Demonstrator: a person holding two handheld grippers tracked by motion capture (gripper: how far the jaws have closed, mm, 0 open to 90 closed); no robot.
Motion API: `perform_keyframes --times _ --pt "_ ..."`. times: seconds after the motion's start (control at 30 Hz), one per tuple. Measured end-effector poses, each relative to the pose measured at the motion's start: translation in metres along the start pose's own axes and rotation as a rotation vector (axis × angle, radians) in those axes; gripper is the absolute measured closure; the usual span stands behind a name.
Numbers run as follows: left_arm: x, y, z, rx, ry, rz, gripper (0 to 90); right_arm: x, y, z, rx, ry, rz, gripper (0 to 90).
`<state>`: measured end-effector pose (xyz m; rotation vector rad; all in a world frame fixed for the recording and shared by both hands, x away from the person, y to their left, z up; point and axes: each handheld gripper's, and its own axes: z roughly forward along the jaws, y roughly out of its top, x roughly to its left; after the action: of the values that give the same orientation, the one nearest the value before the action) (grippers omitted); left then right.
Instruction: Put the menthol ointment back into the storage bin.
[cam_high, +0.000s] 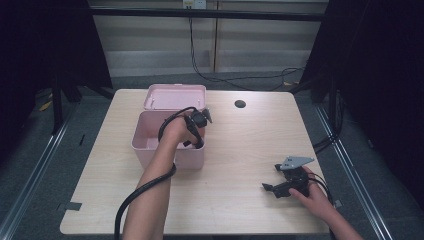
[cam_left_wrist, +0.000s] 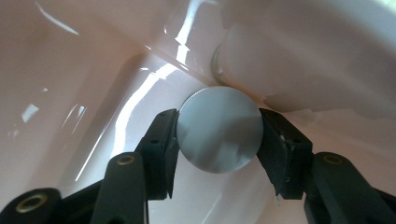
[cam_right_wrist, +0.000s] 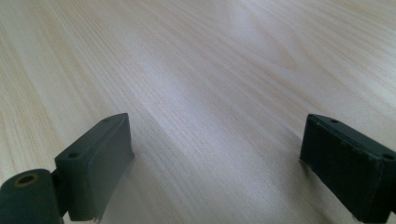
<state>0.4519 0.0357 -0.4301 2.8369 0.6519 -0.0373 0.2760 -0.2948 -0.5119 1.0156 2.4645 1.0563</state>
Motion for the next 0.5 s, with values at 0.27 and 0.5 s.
perform_keyframes --times 0.27,0.5 --pt "0.0012 -0.0022 0.0023 -0.022 0.003 -0.023 49.2 0.0 0.0 0.0 0.0 0.0 0.001 8.5" --pt "0.0014 -0.0028 0.004 -0.03 0.005 -0.031 48.6 0.0 0.0 0.0 0.0 0.0 0.0 8.4"
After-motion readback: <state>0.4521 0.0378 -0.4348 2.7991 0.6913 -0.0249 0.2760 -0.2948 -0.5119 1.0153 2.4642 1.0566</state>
